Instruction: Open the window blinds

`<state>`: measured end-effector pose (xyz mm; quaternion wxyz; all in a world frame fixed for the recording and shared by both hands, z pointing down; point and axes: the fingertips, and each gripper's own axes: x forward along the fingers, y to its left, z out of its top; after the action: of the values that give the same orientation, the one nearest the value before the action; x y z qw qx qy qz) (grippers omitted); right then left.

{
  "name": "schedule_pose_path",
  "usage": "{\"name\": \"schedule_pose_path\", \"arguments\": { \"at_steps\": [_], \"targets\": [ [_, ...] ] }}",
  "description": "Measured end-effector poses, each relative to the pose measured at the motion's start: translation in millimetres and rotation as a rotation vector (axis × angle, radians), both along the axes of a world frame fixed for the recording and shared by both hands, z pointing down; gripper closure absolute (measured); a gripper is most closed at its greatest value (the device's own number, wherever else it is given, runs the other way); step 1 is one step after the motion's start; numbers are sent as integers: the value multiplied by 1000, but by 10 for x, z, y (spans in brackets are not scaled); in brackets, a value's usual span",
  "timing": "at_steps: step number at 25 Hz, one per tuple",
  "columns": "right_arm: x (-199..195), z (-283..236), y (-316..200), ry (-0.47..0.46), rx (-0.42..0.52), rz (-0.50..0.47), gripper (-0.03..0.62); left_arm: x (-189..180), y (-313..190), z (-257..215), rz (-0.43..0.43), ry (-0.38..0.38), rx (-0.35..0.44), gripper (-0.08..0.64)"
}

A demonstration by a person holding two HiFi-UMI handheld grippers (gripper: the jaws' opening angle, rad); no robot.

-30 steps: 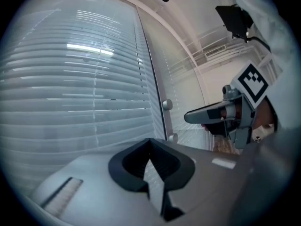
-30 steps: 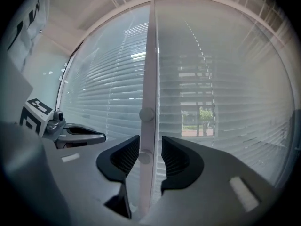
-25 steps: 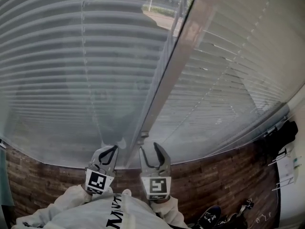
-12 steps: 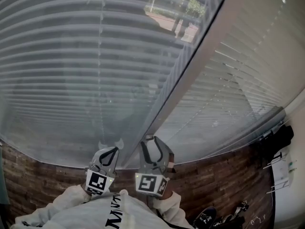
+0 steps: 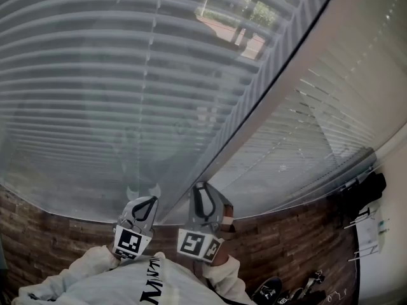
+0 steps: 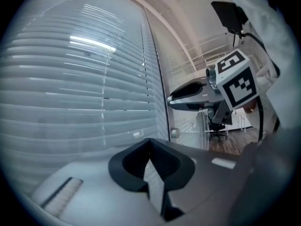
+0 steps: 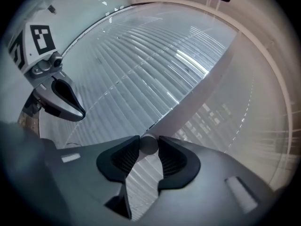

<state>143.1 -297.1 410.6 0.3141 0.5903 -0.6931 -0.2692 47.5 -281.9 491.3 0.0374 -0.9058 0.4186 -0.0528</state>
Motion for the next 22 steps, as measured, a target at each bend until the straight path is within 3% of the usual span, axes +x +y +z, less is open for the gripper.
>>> {"name": "schedule_pose_path", "arguments": {
  "at_steps": [3, 6, 11, 17, 22],
  "targets": [
    [14, -16, 16, -85, 0, 0, 463, 10, -1, -2, 2, 0, 1, 560],
    [38, -22, 21, -293, -30, 1, 465, 12, 7, 1, 7, 1, -1, 560],
    [158, -44, 1, -930, -130, 3, 465, 2, 14, 17, 10, -6, -3, 560],
    [235, -38, -16, -1517, -212, -14, 465, 7, 32, 37, 17, -8, -10, 560],
    [304, 86, -31, -2206, -322, -28, 466, -22, 28, 36, 15, -11, -8, 560]
  ]
}}
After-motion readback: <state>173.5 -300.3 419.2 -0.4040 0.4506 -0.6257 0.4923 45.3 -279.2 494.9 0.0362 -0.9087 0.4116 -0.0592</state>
